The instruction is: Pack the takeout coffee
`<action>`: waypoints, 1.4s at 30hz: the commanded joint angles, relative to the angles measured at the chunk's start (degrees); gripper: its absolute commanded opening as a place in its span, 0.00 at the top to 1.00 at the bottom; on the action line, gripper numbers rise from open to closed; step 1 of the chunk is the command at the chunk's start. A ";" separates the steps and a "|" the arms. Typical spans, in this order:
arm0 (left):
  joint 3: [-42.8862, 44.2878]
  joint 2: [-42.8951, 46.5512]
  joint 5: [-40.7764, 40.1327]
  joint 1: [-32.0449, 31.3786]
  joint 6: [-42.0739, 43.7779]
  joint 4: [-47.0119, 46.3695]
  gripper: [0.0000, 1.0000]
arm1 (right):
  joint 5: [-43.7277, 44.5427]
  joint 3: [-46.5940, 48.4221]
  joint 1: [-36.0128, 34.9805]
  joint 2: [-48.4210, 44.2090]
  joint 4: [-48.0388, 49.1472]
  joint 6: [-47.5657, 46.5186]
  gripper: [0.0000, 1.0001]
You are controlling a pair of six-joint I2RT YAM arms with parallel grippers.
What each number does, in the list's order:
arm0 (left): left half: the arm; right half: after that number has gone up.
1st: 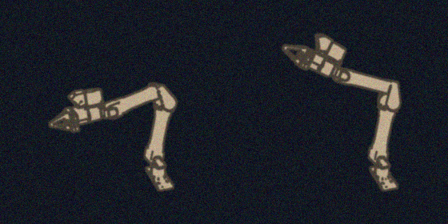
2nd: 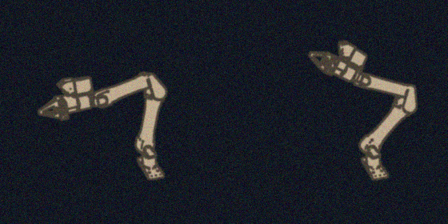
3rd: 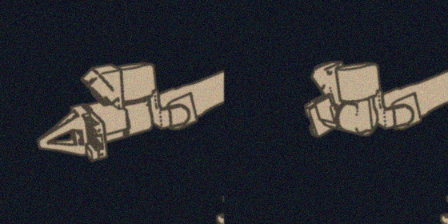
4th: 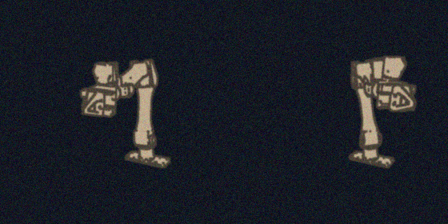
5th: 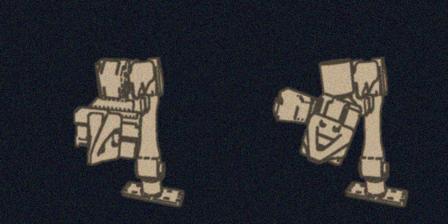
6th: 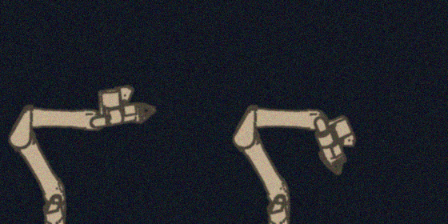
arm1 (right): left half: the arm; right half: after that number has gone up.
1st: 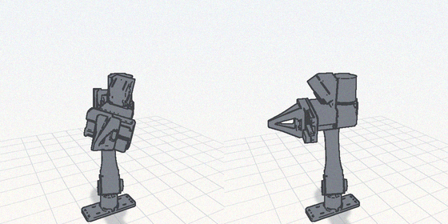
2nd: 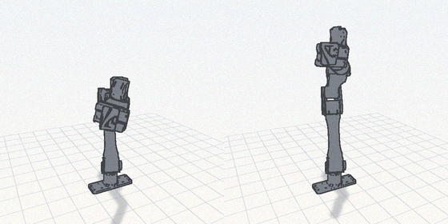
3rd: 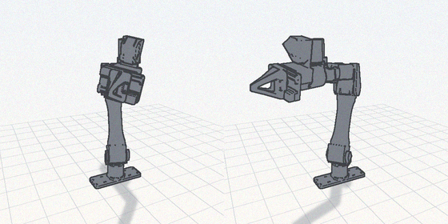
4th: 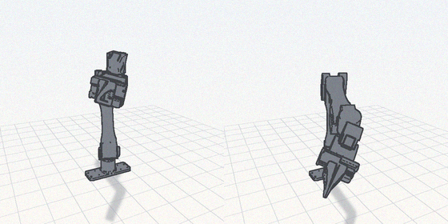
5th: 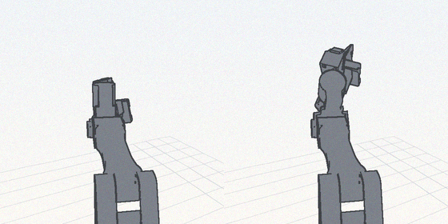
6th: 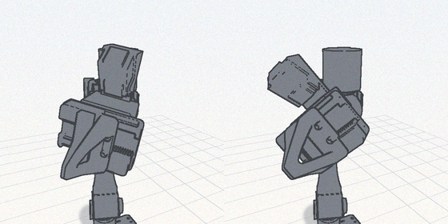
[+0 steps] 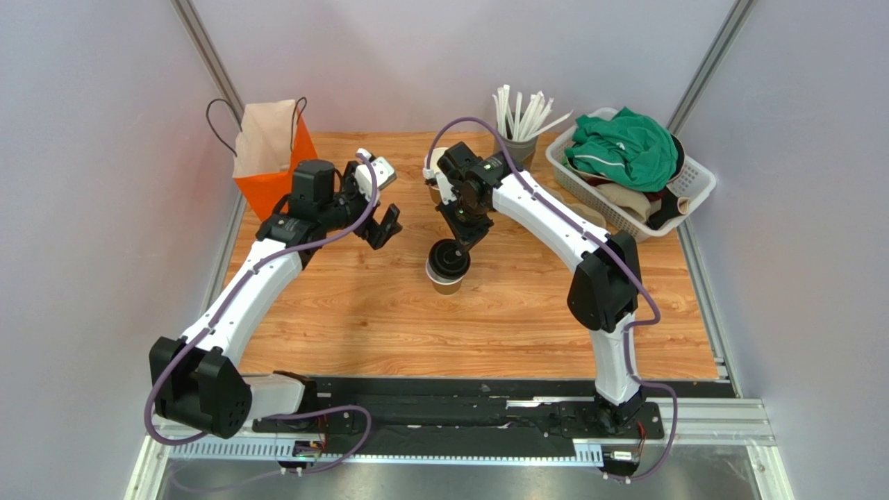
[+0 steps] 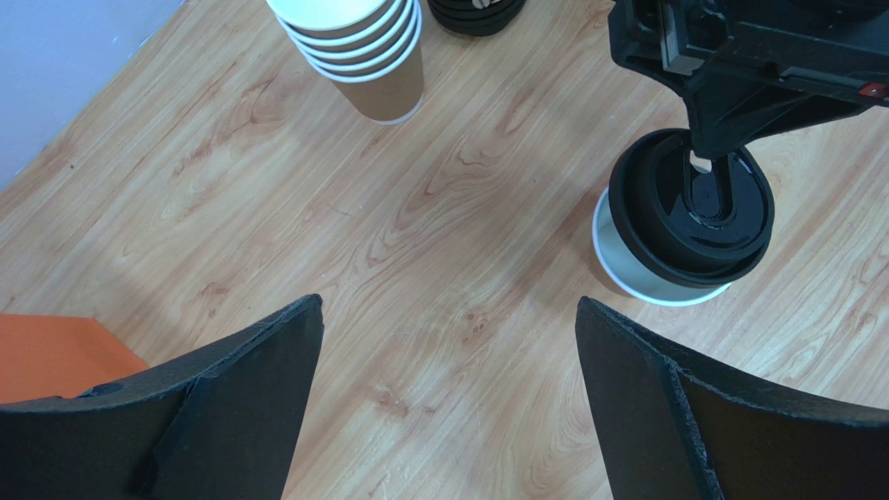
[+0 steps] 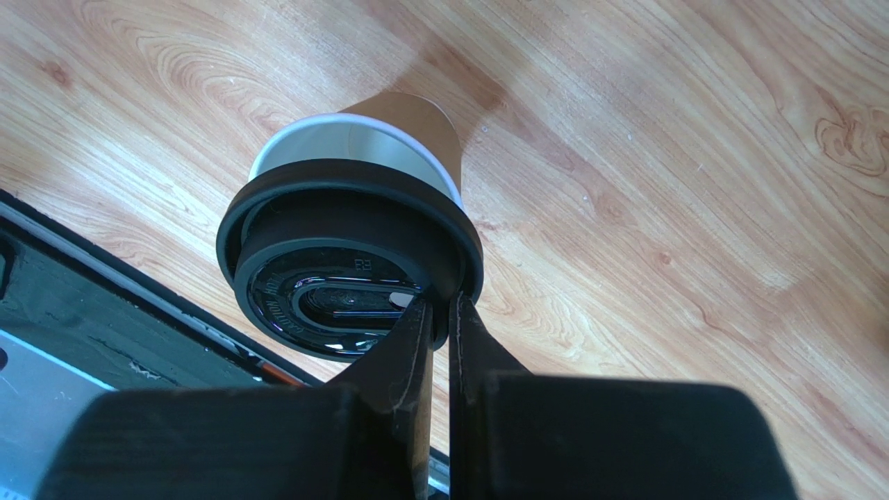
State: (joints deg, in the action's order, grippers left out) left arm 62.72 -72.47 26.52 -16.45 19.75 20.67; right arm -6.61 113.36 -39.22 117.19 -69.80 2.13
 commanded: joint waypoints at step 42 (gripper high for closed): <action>-2.25 -0.66 2.04 -0.69 -2.08 -4.58 0.01 | 2.30 5.90 -1.73 3.93 0.10 -0.29 0.82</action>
State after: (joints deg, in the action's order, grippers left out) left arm 60.27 -72.86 27.05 -16.88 18.61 17.74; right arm -4.82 116.01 -40.40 121.14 -70.22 1.91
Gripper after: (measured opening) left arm 0.990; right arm 0.173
